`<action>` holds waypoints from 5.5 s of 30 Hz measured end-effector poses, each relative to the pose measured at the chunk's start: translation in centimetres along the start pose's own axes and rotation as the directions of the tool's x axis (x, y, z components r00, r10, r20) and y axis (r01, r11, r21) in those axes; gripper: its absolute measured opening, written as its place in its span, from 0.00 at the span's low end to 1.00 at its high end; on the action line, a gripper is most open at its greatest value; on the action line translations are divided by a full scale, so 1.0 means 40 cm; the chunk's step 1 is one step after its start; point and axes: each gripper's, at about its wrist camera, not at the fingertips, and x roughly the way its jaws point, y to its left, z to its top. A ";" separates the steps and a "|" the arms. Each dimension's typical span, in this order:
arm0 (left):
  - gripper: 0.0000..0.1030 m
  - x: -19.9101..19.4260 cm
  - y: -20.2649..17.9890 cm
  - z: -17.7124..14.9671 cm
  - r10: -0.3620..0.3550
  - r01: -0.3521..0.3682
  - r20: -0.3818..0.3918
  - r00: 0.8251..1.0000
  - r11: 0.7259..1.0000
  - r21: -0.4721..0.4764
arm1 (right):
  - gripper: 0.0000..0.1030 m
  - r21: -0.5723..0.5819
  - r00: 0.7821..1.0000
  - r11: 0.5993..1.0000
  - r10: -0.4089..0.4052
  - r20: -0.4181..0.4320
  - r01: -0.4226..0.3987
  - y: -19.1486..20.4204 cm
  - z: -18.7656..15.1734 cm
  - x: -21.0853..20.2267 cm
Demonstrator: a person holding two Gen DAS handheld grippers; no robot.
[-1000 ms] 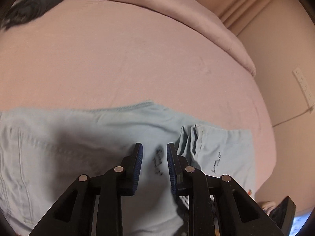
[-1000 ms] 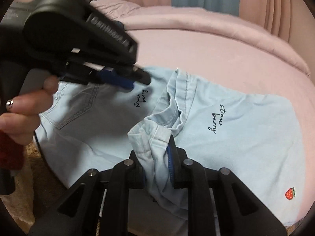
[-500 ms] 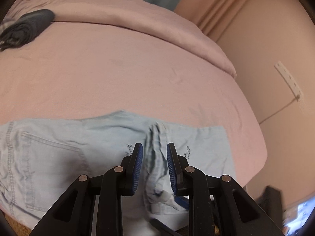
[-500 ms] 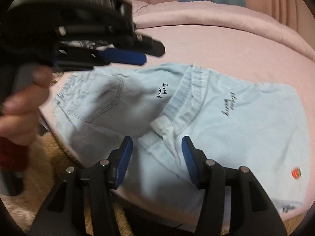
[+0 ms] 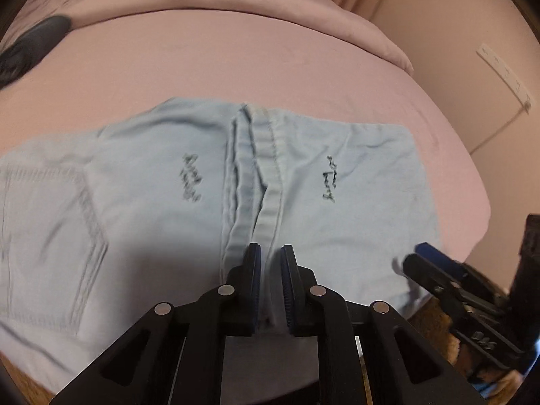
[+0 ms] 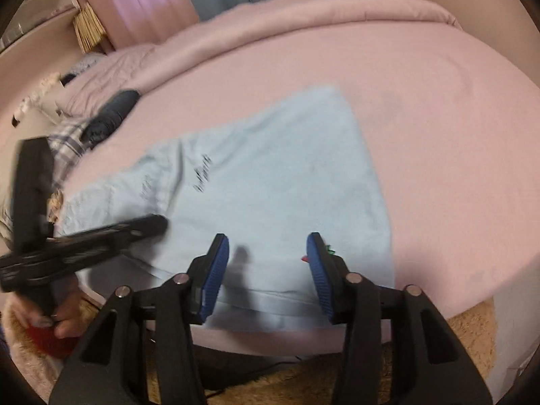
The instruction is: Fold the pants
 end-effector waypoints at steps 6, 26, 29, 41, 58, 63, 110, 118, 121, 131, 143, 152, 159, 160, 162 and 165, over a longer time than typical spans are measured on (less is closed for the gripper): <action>0.06 -0.033 0.019 -0.043 0.018 -0.016 0.030 0.999 0.997 -0.071 | 0.42 -0.018 1.000 1.000 -0.019 -0.006 0.019 0.014 0.023 0.001; 0.06 -0.048 0.007 -0.094 0.033 -0.028 0.097 0.995 0.998 -0.060 | 0.39 -0.002 1.000 1.000 -0.019 -0.017 0.019 -0.025 0.043 0.028; 0.06 -0.044 0.009 -0.092 0.025 -0.018 0.098 0.995 0.998 -0.066 | 0.40 0.012 0.998 0.998 -0.062 -0.007 0.062 -0.022 0.071 0.032; 0.06 -0.047 0.023 -0.095 -0.018 0.027 0.110 0.994 0.997 -0.074 | 0.39 -0.024 0.978 0.978 -0.207 -0.020 0.206 -0.028 0.231 0.133; 0.06 -0.054 0.043 -0.092 -0.072 0.083 0.102 0.992 0.991 -0.108 | 0.41 -0.056 0.970 0.968 -0.241 0.035 0.243 -0.031 0.097 0.066; 0.06 -0.061 0.063 -0.081 -0.122 0.132 0.085 0.989 0.984 -0.118 | 0.41 -0.077 0.967 0.964 -0.253 0.041 0.256 -0.017 0.043 0.026; 0.12 0.010 0.014 0.044 0.081 -0.074 0.095 0.992 0.995 -0.074 | 0.41 -0.056 0.981 0.980 -0.189 0.036 0.191 -0.018 0.008 -0.006; 0.13 -0.018 0.032 0.025 0.072 -0.063 0.092 0.993 0.993 -0.099 | 0.41 -0.039 0.981 0.981 -0.191 0.007 0.192 -0.021 -0.011 -0.024; 0.13 -0.064 0.016 0.007 0.067 -0.057 0.105 0.992 0.994 -0.095 | 0.41 -0.043 0.981 0.980 -0.195 0.010 0.195 -0.019 -0.017 -0.028; 0.13 -0.043 -0.023 -0.080 0.058 -0.058 0.085 0.995 0.998 0.001 | 0.42 -0.047 0.979 0.978 -0.204 0.014 0.204 -0.018 -0.018 -0.008; 0.13 -0.033 -0.046 -0.111 0.072 -0.072 0.138 0.988 0.997 -0.002 | 0.44 -0.066 0.976 0.974 -0.216 0.041 0.218 -0.015 -0.024 -0.002; 0.15 -0.032 -0.038 -0.121 0.067 -0.069 0.162 0.984 0.998 0.006 | 0.45 -0.083 0.975 0.972 -0.213 0.066 0.218 -0.014 -0.026 0.003; 0.15 -0.039 -0.036 -0.132 0.069 -0.070 0.168 0.983 0.998 0.000 | 0.45 -0.080 0.976 0.974 -0.205 0.072 0.210 -0.011 -0.029 0.002; 0.15 -0.040 -0.036 -0.133 0.067 -0.068 0.169 0.983 0.998 -0.003 | 0.45 -0.080 0.976 0.974 -0.206 0.072 0.212 -0.010 -0.031 0.002; 0.15 -0.040 -0.032 -0.132 0.064 -0.064 0.169 0.984 0.998 -0.007 | 0.45 -0.080 0.976 0.974 -0.207 0.071 0.213 -0.009 -0.031 0.002; 0.15 -0.045 -0.026 -0.136 0.059 -0.059 0.176 0.983 0.998 -0.008 | 0.46 -0.081 0.974 0.972 -0.214 0.069 0.220 -0.004 -0.029 0.003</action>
